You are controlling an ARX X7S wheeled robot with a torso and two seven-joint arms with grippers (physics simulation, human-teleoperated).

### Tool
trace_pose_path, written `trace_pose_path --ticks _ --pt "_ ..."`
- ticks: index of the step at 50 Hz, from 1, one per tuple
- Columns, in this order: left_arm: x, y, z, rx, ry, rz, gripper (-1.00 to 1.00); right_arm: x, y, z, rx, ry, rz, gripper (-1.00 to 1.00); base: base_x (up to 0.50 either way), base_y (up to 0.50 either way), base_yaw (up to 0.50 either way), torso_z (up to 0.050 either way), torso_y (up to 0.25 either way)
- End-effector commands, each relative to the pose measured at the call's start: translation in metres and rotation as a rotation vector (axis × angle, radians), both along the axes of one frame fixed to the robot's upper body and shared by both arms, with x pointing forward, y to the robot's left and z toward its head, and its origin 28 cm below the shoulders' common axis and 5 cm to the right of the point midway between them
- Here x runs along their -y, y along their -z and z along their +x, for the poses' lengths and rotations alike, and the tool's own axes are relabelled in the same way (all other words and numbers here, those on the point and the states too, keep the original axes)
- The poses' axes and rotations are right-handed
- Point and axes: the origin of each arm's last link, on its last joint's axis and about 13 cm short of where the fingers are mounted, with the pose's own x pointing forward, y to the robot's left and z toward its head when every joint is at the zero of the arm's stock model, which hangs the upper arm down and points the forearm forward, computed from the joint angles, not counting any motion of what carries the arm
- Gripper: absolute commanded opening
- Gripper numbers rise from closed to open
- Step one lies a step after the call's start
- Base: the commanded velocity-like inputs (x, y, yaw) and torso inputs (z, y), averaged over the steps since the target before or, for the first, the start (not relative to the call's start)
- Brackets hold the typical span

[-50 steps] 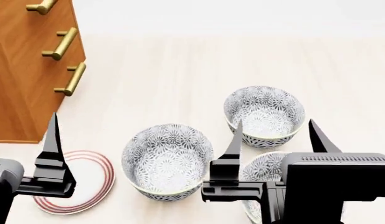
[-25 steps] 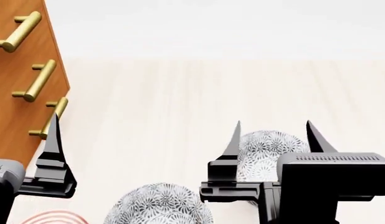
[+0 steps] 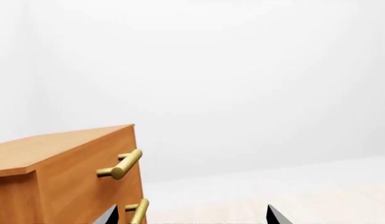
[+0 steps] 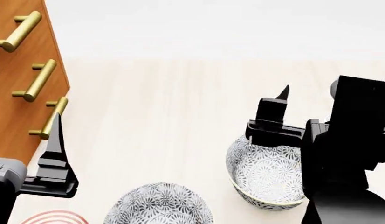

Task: Stack the bowl at the front on the bowl in the middle.

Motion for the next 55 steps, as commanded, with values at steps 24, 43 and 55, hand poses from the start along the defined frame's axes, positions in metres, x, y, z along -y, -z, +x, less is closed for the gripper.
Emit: trace_pose_path --ticks 24,43,55 --pt "-0.004 0.002 0.009 -0.022 0.02 0.006 1.0 0.044 -0.012 0.075 -0.552 0.0 0.318 1.0 0.0 0.0 0.0 0.0 0.0" --pt "-0.008 0.007 0.009 -0.033 0.022 -0.003 1.0 0.061 0.017 0.096 -0.648 0.012 0.424 1.0 0.0 0.0 0.0 0.0 0.0" --pt "-0.009 0.008 0.011 -0.041 0.028 -0.004 1.0 0.066 0.033 0.102 -0.685 0.041 0.439 1.0 0.0 0.0 0.0 0.0 0.0"
